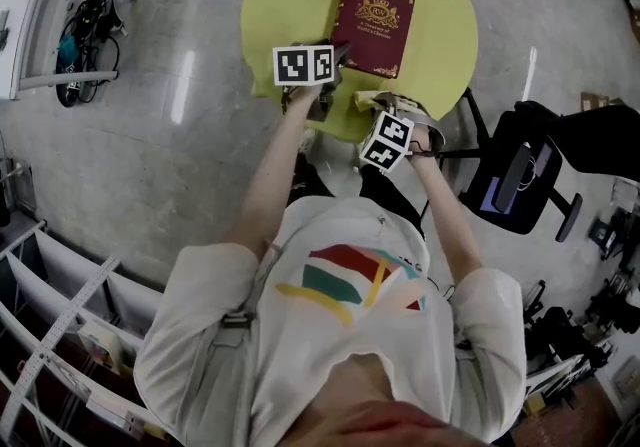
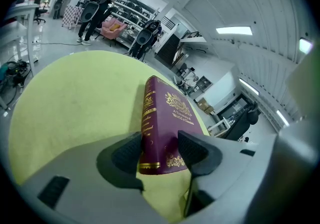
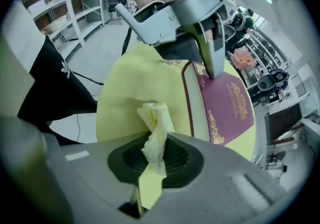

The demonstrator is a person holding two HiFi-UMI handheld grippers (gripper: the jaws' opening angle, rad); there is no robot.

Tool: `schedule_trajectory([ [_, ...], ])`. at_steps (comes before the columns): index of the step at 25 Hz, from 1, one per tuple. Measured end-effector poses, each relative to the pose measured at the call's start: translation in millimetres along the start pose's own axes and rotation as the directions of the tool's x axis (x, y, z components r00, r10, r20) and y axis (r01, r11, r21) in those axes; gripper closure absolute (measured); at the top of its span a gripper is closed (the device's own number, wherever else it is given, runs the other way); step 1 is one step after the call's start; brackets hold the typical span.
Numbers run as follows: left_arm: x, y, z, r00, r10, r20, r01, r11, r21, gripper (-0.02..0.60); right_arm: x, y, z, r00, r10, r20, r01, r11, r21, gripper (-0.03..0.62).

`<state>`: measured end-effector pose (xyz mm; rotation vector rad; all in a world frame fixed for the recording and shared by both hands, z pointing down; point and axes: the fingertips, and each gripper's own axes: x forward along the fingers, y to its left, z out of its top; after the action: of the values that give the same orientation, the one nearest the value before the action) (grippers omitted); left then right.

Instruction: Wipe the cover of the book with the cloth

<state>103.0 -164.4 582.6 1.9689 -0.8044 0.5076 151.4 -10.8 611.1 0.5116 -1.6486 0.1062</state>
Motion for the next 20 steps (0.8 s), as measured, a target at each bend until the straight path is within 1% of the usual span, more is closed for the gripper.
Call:
schedule_trajectory([
  [5, -1.8, 0.5, -0.3, 1.000, 0.006, 0.005, -0.006, 1.000, -0.015, 0.360, -14.5, -15.1, 6.8, 0.998, -0.046, 0.045, 0.045, 0.999, 0.024, 0.565],
  [6, -2.3, 0.1, -0.1, 1.000, 0.016, 0.003, -0.016, 1.000, -0.009, 0.360, -19.6, -21.0, 9.3, 0.997, -0.059, 0.056, 0.057, 0.998, 0.029, 0.565],
  [9, -7.1, -1.6, 5.9, 0.997, 0.070, 0.014, -0.071, 0.996, 0.059, 0.360, -39.6, -45.5, 19.7, 0.989, -0.108, 0.097, 0.104, 0.994, 0.044, 0.565],
  [11, -13.2, -5.6, 17.6, 0.996, 0.073, 0.053, -0.077, 0.995, 0.066, 0.362, -53.9, -66.7, 24.8, 0.982, -0.141, 0.123, 0.135, 0.989, 0.059, 0.565],
  [13, -25.1, -10.4, 35.6, 0.993, 0.050, 0.108, -0.055, 0.997, 0.046, 0.362, -66.5, -88.8, 30.4, 0.974, -0.170, 0.147, 0.160, 0.984, 0.079, 0.565],
  [15, -43.8, -11.6, 58.1, 0.983, 0.049, 0.176, -0.058, 0.997, 0.049, 0.369, -78.2, -111.7, 39.3, 0.964, -0.204, 0.171, 0.191, 0.977, 0.091, 0.565],
  [16, -54.0, -9.5, 68.0, 0.976, 0.067, 0.208, -0.081, 0.995, 0.059, 0.418, -83.1, -123.7, 44.5, 0.958, -0.223, 0.181, 0.210, 0.974, 0.090, 0.565],
  [17, -64.0, -5.6, 76.1, 0.967, 0.096, 0.236, -0.116, 0.991, 0.072, 0.510, -86.8, -135.9, 49.6, 0.952, -0.242, 0.188, 0.230, 0.970, 0.084, 0.565],
  [18, -73.5, -1.5, 82.5, 0.957, 0.126, 0.260, -0.153, 0.984, 0.088, 0.546, -89.3, -148.6, 54.6, 0.947, -0.260, 0.189, 0.250, 0.965, 0.072, 0.565],
  [20, -90.8, 3.5, 90.9, 0.941, 0.156, 0.302, -0.198, 0.974, 0.112, 0.564, -92.4, -175.3, 62.6, 0.938, -0.299, 0.178, 0.297, 0.954, 0.040, 0.565],
])
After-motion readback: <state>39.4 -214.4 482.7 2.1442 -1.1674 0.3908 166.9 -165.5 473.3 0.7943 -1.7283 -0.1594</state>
